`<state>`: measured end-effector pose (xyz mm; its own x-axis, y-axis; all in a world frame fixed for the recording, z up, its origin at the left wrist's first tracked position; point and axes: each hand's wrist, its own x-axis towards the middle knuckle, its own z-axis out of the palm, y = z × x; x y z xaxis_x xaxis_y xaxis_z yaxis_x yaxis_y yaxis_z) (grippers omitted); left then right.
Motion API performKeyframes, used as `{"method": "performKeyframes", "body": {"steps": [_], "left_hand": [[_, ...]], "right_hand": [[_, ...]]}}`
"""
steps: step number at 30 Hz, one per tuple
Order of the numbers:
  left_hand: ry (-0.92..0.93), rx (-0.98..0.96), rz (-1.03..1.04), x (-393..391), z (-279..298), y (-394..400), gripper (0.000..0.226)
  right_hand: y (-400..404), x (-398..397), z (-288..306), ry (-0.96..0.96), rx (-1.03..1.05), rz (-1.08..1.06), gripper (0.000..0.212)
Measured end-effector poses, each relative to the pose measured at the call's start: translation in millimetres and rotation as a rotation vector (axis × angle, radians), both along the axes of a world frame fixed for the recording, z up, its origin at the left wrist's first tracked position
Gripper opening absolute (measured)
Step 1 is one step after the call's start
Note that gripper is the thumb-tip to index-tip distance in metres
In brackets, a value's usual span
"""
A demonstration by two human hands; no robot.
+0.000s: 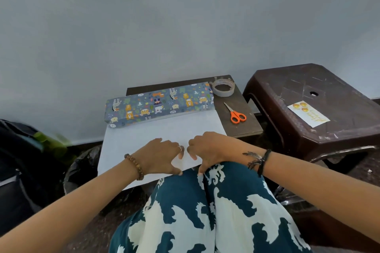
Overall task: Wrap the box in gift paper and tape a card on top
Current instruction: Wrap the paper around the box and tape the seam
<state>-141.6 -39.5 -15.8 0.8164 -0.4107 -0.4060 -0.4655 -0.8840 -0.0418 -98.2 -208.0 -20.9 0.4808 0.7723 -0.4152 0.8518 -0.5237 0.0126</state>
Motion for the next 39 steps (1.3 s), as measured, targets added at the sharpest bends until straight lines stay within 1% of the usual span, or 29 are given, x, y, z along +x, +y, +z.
{"method": "performKeyframes", "body": {"steps": [3,6,9,12,14,16,18,22,24,26,28,30,31,32,34,36,38,39], "left_hand": [[-0.03,-0.039,0.016,-1.6,-2.4,-5.4,0.058],[-0.055,-0.015,0.013,0.4,3.3,-7.3,0.061],[-0.1,0.018,0.028,9.9,13.8,-0.3,0.051],[-0.22,0.009,0.034,22.6,27.9,9.1,0.037],[-0.306,0.031,0.065,33.3,39.6,15.1,0.038],[-0.362,0.031,0.128,46.6,52.3,22.3,0.04],[-0.408,-0.001,0.19,61.9,65.1,29.5,0.04],[-0.534,-0.121,0.283,97.8,79.2,42.2,0.029],[-0.55,-0.163,0.323,119.5,79.3,49.3,0.024],[-0.547,-0.191,0.37,141.5,75.1,58.6,0.02],[-0.543,-0.207,0.418,163.2,67.8,68.9,0.017],[-0.513,-0.215,0.46,183.2,58.9,78.1,0.021],[-0.486,-0.215,0.473,192.5,54.4,81.2,0.023],[-0.46,-0.219,0.482,200.9,50.0,84.0,0.024],[-0.415,-0.23,0.505,215.2,40.5,87.1,0.024],[-0.377,-0.242,0.524,226.6,29.2,89.1,0.024],[-0.349,-0.212,0.52,236.1,16.2,89.3,0.025],[-0.339,-0.181,0.514,240.0,9.8,88.8,0.026]], "right_hand": [[-2.5,0.3,3.6,-0.043,0.103,0.001,0.029],[-2.8,5.6,14.6,-0.064,0.136,-0.043,0.028],[-5.2,18.2,31.2,-0.083,0.185,-0.091,0.031],[-6.8,32.9,47.7,-0.098,0.253,-0.13,0.032],[-6.6,43.0,55.9,-0.091,0.295,-0.183,0.03],[-5.2,55.1,64.0,-0.094,0.34,-0.232,0.022],[-1.2,68.4,73.8,-0.123,0.394,-0.266,0.017],[15.1,101.0,89.5,-0.261,0.49,-0.308,0.022],[25.7,121.2,90.8,-0.31,0.533,-0.328,0.022],[36.9,142.4,85.8,-0.342,0.568,-0.347,0.017],[47.8,163.7,77.7,-0.384,0.561,-0.362,0.015],[58.5,183.5,71.3,-0.404,0.53,-0.341,0.017],[62.2,192.8,69.5,-0.356,0.514,-0.336,0.022],[64.8,201.9,67.3,-0.265,0.491,-0.345,0.032],[66.6,220.2,61.5,-0.031,0.425,-0.376,0.052],[67.6,236.2,51.7,0.149,0.346,-0.406,0.065],[69.4,248.6,41.2,0.229,0.278,-0.422,0.07],[71.0,254.1,35.7,0.242,0.258,-0.424,0.067]]}}
